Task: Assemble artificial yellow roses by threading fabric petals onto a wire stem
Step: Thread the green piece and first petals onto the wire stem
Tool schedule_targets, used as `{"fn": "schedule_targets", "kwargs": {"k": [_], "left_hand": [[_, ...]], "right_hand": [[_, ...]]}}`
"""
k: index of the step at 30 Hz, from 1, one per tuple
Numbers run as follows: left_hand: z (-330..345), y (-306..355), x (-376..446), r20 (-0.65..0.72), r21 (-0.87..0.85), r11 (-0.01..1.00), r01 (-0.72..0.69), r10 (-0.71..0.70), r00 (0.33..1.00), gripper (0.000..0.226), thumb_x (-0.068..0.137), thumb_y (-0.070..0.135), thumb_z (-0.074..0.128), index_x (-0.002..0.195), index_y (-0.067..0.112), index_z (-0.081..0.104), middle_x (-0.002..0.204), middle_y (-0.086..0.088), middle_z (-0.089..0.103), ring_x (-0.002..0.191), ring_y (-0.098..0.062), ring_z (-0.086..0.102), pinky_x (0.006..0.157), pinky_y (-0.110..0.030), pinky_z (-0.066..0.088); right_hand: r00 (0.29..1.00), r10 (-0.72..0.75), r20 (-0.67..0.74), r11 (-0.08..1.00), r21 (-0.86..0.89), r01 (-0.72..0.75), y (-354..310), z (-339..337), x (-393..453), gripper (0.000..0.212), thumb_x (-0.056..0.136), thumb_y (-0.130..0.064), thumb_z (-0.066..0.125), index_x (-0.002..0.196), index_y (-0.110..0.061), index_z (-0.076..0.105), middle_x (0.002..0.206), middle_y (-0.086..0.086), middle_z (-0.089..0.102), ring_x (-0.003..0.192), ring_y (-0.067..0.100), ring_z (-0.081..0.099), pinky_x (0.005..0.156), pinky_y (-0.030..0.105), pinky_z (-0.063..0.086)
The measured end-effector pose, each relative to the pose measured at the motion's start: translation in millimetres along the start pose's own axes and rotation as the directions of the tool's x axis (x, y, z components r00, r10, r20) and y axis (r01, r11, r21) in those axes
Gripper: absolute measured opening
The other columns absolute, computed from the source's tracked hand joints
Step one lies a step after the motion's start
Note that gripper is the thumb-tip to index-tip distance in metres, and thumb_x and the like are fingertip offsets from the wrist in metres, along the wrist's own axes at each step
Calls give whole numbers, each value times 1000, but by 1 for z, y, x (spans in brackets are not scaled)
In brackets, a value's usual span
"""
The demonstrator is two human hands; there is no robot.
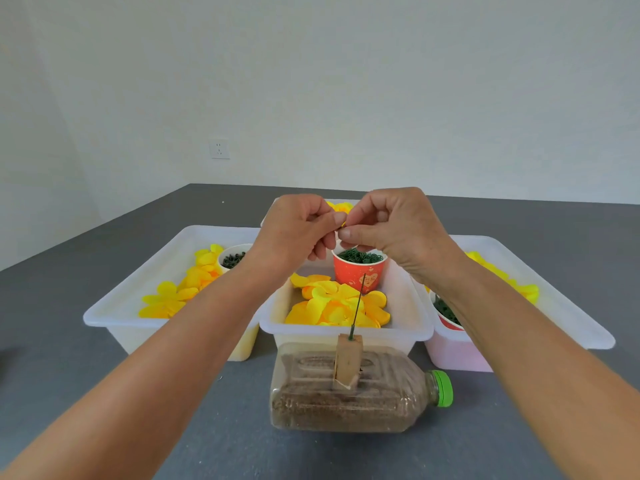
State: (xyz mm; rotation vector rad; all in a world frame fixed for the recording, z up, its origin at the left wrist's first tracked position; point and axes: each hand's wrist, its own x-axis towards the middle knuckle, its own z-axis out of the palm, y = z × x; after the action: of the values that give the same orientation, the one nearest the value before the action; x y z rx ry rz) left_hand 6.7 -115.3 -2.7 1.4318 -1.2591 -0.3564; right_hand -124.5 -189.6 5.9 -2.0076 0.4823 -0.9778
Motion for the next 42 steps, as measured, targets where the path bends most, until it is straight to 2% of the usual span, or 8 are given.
{"fn": "schedule_targets", "kwargs": {"k": [6, 10, 13, 18, 21, 24, 35, 42], "left_hand": [[10, 6, -8, -61, 23, 996, -85, 87, 994, 21, 90, 13, 60, 68, 11, 59, 51, 3, 58, 41, -9, 48, 43, -19, 39], [11, -2, -22, -131, -26, 994, -104, 100, 986, 17, 89, 9, 58, 74, 13, 62, 55, 8, 59, 45, -5, 50, 48, -16, 41], [16, -15, -37, -94, 49, 998, -41, 45, 995, 16, 81, 10, 69, 70, 21, 66, 55, 13, 58, 49, 0, 50, 52, -14, 42], [29, -26, -52, -18, 47, 999, -3, 4, 1000, 19, 73, 16, 78, 70, 30, 66, 65, 12, 62, 52, 4, 48, 53, -10, 38], [37, -28, -52, -22, 0, 1000, 16, -16, 1000, 24, 76, 10, 75, 68, 30, 65, 57, 13, 61, 51, 0, 49, 56, -18, 44], [41, -28, -54, -47, -85, 996, 7, -11, 999, 30, 78, 4, 72, 64, 29, 64, 48, 17, 58, 46, 2, 49, 49, -12, 41], [43, -26, -55, -52, -191, 981, 11, -22, 998, 25, 79, 5, 71, 63, 23, 65, 51, 11, 59, 45, -1, 48, 48, -13, 42], [42, -26, -55, -46, -156, 988, 5, -12, 999, 28, 80, 4, 70, 62, 25, 64, 46, 13, 57, 45, 0, 49, 49, -13, 42]], "right_hand": [[996, 86, -37, 992, 94, -82, -3, 1, -5, 20, 73, 12, 68, 88, -2, 65, 75, 16, 71, 69, 27, 69, 68, 34, 57], [965, 255, -67, 927, 300, -224, 11, -1, -18, 12, 77, 4, 68, 83, -7, 69, 65, 4, 69, 60, 12, 68, 61, 23, 55], [936, 348, -47, 843, 453, -291, 22, -5, -31, 10, 78, -2, 67, 80, -12, 70, 68, 2, 72, 64, 11, 68, 63, 23, 54], [930, 367, -30, 798, 524, -298, 30, -3, -43, 17, 78, -5, 66, 72, -17, 76, 74, 0, 74, 65, 9, 68, 58, 17, 54], [931, 364, -10, 789, 534, -303, 32, 1, -45, 16, 69, -11, 68, 68, -24, 78, 71, -1, 73, 64, 7, 68, 60, 17, 54], [929, 369, -20, 777, 556, -296, 35, 5, -47, 12, 62, -13, 70, 70, -19, 77, 72, 1, 73, 63, 8, 68, 56, 16, 52], [947, 316, -56, 841, 479, -252, 38, 9, -51, 18, 60, -22, 72, 78, -22, 76, 82, 4, 75, 73, 9, 67, 69, 23, 52], [958, 274, -85, 890, 399, -220, 38, 8, -53, 18, 73, -5, 73, 86, -17, 74, 82, 5, 75, 75, 12, 68, 72, 26, 53]]}}
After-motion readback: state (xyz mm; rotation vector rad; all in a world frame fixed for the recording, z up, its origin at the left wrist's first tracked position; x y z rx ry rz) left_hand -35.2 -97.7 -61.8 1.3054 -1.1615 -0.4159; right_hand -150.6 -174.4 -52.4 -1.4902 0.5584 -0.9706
